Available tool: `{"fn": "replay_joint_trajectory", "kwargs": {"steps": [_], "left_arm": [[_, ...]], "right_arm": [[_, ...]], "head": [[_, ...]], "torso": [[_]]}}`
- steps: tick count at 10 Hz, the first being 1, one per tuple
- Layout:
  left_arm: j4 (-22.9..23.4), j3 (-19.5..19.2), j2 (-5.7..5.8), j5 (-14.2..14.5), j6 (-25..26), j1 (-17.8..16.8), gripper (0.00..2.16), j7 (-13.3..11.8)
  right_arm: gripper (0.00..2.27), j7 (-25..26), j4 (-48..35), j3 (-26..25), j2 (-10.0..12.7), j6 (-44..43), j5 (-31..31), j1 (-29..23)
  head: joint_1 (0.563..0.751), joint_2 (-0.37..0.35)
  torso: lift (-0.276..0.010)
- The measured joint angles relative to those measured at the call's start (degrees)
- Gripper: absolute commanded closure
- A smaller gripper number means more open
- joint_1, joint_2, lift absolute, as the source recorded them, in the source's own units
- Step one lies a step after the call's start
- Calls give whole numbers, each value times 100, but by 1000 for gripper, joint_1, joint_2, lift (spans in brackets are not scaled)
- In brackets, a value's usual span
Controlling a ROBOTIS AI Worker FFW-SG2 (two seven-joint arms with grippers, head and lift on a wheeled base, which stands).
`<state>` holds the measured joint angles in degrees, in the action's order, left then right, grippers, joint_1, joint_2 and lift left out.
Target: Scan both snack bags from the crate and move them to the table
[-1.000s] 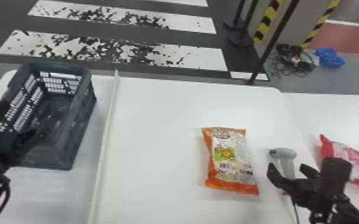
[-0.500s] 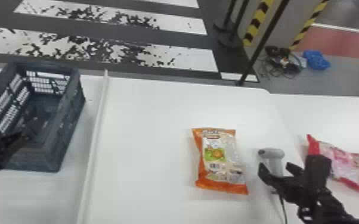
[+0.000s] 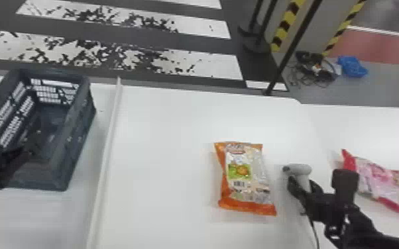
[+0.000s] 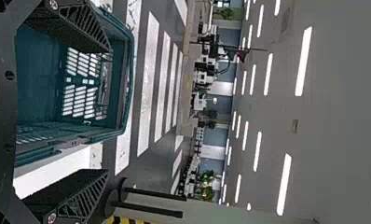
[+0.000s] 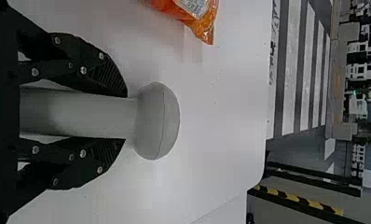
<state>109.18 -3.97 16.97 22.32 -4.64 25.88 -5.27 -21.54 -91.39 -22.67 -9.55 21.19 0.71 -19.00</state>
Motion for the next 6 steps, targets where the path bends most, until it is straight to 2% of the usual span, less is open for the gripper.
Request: {"fn": "replay_joint_trajectory", "kwargs": {"steps": [2, 3, 6], "left_arm": [[-38, -5, -10, 26, -14, -22, 80, -9], [-53, -2, -10, 30, -20, -29, 80, -14], [-211, 82, -18, 31, -338, -52, 80, -51]], "right_arm": [[2246, 96, -244, -36, 88, -19, 62, -108], [2246, 130, -624, -101, 178, 9, 178, -285], [2246, 125, -2300, -292, 618, 311, 772, -1087]], "head": [[695, -190], [695, -187], [695, -160]], "torso": [[-87], [-87], [-87]]}}
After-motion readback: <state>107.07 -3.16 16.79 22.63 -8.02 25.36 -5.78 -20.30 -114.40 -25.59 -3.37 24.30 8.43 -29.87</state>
